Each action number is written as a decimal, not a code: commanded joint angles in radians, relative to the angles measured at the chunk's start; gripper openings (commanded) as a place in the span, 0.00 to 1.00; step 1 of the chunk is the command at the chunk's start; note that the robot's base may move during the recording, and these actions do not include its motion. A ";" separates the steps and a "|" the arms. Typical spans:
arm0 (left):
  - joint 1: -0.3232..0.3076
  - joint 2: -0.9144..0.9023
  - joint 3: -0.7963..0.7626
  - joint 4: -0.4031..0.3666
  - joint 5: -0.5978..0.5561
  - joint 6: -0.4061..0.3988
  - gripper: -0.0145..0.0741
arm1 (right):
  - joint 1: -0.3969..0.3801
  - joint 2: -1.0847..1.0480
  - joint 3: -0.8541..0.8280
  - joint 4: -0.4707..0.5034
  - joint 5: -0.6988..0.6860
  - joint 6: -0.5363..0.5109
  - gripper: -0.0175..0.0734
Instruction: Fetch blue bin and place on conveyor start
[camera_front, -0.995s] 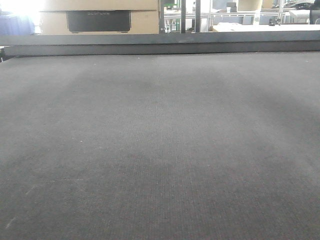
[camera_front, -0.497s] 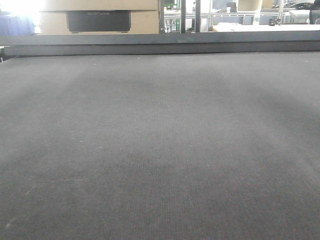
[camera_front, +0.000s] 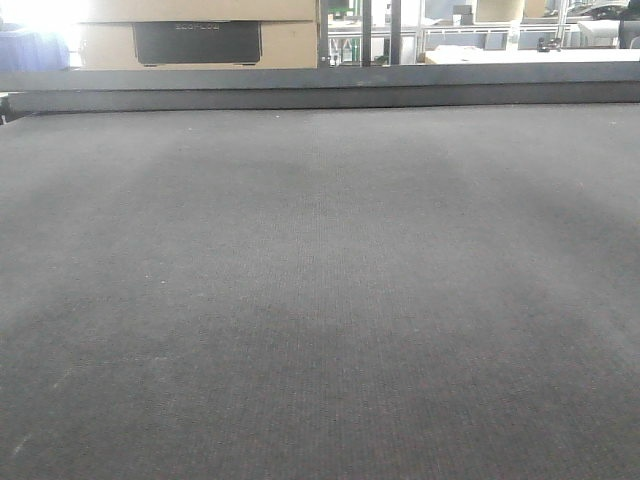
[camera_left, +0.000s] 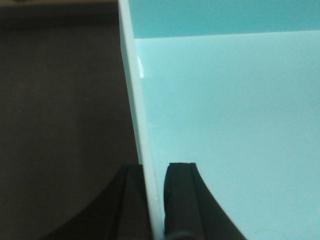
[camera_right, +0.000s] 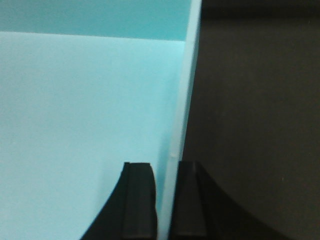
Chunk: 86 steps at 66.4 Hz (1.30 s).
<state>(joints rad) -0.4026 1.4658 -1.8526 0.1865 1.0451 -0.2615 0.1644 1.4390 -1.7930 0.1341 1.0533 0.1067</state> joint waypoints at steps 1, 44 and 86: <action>0.008 -0.018 0.026 0.001 0.054 0.014 0.04 | -0.010 -0.023 0.023 -0.016 0.039 -0.017 0.02; 0.029 0.087 0.610 -0.001 -0.513 -0.003 0.04 | -0.010 0.151 0.494 -0.018 -0.376 -0.017 0.02; 0.031 0.165 0.549 -0.047 -0.452 -0.005 0.82 | -0.012 0.207 0.490 -0.027 -0.370 -0.017 0.80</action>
<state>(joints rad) -0.3764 1.6550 -1.2724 0.1556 0.5715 -0.2691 0.1587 1.6802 -1.2954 0.1195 0.6835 0.0978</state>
